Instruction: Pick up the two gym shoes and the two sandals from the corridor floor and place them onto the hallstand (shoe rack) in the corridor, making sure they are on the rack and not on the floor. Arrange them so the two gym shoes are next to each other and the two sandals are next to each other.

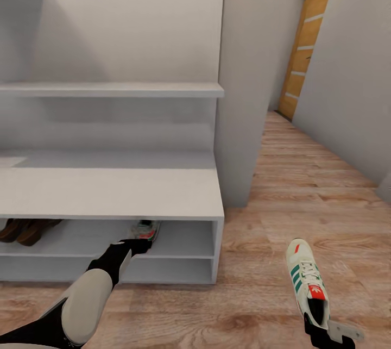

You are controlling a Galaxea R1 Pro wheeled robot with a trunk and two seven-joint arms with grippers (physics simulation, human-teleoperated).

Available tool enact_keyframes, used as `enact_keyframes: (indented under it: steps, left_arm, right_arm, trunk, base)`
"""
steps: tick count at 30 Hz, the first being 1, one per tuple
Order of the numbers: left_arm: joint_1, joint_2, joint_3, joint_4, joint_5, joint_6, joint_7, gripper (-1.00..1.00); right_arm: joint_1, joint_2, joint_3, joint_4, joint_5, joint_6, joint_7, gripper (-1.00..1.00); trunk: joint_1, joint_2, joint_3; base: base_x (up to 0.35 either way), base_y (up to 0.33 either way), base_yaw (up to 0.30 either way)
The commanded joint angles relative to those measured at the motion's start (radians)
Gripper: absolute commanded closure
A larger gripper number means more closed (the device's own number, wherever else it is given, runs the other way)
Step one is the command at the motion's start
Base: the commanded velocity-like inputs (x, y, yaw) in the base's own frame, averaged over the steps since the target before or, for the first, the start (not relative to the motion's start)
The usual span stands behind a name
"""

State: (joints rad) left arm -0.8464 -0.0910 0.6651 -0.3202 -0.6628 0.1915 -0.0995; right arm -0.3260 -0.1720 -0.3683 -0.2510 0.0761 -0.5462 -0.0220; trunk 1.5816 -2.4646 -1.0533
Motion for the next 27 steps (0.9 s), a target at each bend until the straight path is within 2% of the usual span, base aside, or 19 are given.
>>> enact_keyframes:
  steps: [1,11,22,24,27]
  left_arm:
    - [0.0,-0.001,0.008,-0.003,-0.009,0.005,-0.008,-1.0]
    - [0.0,0.0,0.009,-0.004,-0.009,0.003,-0.008,-1.0]
    - [0.005,0.009,0.01,-0.006,-0.009,0.002,-0.012,-1.0]
    - [0.011,0.014,0.01,-0.005,-0.008,-0.007,-0.012,-1.0]
    - [0.046,0.033,0.011,-0.005,-0.004,-0.065,-0.016,-1.0]
  right_arm:
    - [-0.001,0.0,-0.004,0.001,0.008,-0.003,-0.002,1.0]
    - [-0.001,0.0,-0.003,0.001,0.008,-0.003,-0.002,1.0]
    - [-0.001,0.0,-0.003,0.001,0.008,-0.003,-0.002,1.0]
    - [-0.001,0.0,-0.003,0.001,0.008,-0.003,-0.002,1.0]
    - [-0.001,0.0,-0.003,0.001,0.008,-0.003,-0.002,1.0]
  trunk:
    - [-0.001,0.0,-0.001]
    - [-0.001,0.0,-0.001]
    - [-0.001,0.0,-0.001]
    - [-0.001,0.0,-0.001]
    - [-0.001,0.0,-0.001]
  base:
    - [-0.324,0.08,0.0]
    - [-0.332,0.11,0.0]
    - [-0.302,0.202,0.0]
    - [-0.28,0.229,0.0]
    - [-0.226,0.248,0.0]
